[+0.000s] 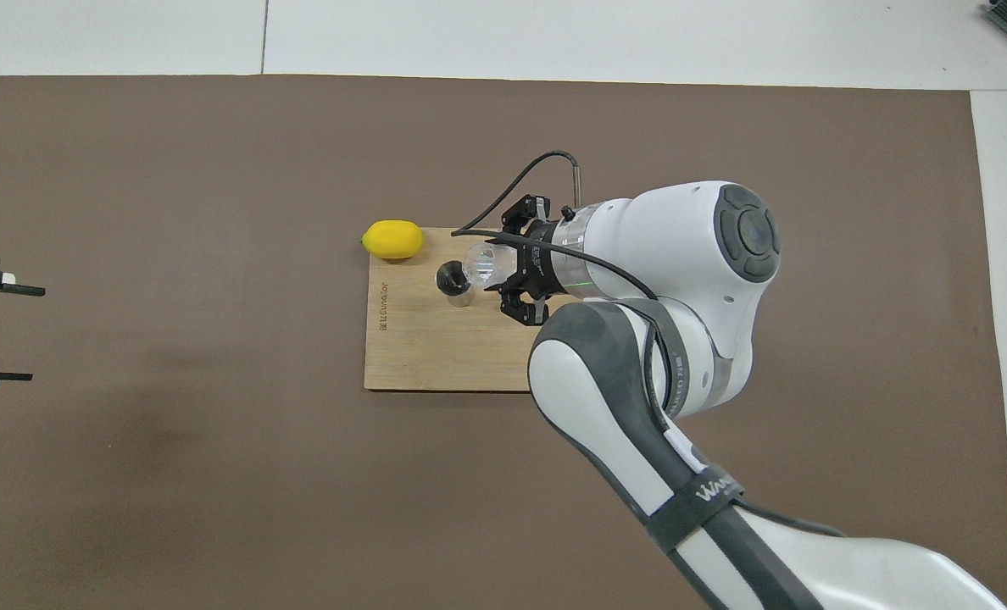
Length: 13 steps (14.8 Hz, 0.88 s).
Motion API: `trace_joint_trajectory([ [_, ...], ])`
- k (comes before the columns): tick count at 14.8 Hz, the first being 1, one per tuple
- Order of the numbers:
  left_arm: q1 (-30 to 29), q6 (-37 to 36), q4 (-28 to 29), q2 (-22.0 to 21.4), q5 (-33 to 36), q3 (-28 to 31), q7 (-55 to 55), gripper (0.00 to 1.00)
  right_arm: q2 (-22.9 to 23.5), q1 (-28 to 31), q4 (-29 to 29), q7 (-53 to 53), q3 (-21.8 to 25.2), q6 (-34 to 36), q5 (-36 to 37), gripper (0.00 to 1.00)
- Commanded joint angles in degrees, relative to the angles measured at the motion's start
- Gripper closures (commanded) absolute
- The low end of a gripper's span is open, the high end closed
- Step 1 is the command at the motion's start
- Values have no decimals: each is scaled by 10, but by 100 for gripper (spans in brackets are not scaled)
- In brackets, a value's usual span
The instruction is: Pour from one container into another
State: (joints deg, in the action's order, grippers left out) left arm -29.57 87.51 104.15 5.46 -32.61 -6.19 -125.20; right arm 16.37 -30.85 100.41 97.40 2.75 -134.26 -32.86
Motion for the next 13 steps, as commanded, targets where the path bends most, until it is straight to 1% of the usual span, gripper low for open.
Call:
trace_joint_trajectory([
  [1,21,17,-11,-15,58,0,14,0,4,-15,-5,17,1,1,25,100],
  [4,28,16,-43,-25,96,0,14,0,4,-16,-5,18,1,8,39,100],
  [8,73,39,-32,-77,151,0,14,0,4,-17,-7,30,1,12,50,100],
  [11,100,45,-31,-100,153,0,22,0,8,-18,-13,44,1,15,70,100],
  [13,119,46,-31,-112,169,0,56,0,9,-18,-16,55,2,21,82,100],
])
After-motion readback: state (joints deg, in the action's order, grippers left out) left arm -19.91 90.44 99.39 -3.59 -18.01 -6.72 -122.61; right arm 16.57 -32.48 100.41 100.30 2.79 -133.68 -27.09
